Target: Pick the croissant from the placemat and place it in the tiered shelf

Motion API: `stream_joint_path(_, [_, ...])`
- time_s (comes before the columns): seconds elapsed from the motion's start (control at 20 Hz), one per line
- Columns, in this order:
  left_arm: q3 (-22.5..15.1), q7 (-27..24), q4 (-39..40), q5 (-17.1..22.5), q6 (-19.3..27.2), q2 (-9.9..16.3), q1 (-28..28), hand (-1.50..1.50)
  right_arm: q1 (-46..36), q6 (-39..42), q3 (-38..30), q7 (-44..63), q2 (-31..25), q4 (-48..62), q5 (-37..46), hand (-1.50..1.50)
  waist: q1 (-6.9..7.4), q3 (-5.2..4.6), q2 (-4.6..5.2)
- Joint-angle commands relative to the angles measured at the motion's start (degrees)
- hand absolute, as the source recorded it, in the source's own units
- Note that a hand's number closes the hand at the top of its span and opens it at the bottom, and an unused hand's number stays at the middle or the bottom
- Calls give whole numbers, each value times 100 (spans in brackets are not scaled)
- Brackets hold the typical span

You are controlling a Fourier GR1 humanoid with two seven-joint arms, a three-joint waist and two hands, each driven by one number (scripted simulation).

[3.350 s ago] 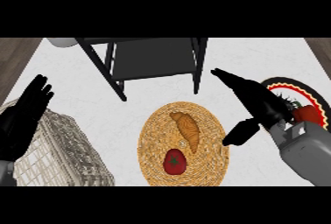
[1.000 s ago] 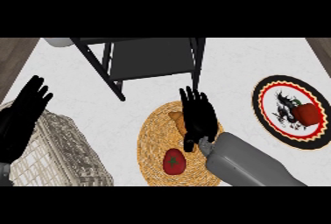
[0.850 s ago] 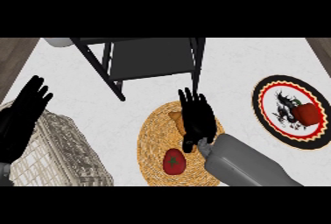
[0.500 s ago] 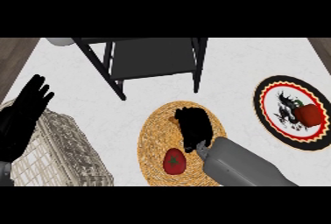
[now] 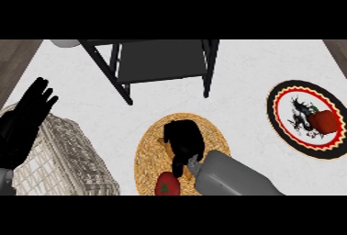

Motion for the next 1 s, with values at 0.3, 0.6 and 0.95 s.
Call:
stream_joint_path(0.3, [-712, 391, 837, 106, 16, -532, 222, 0, -649, -1027, -189, 604, 661, -580, -621, 150, 188, -294, 131])
stream_joint_path(0.6, [-724, 358, 925, 141, 21, -506, 283, 0, -1727, -1459, -241, 1366, 667, -1078, -78, 150, 71, -314, 6])
stream_joint_path(0.95, [-583, 410, 891, 189, 62, -437, 486, 0, -2781, -1387, -1029, 2186, 668, -1231, 389, 150, -97, -309, -35])
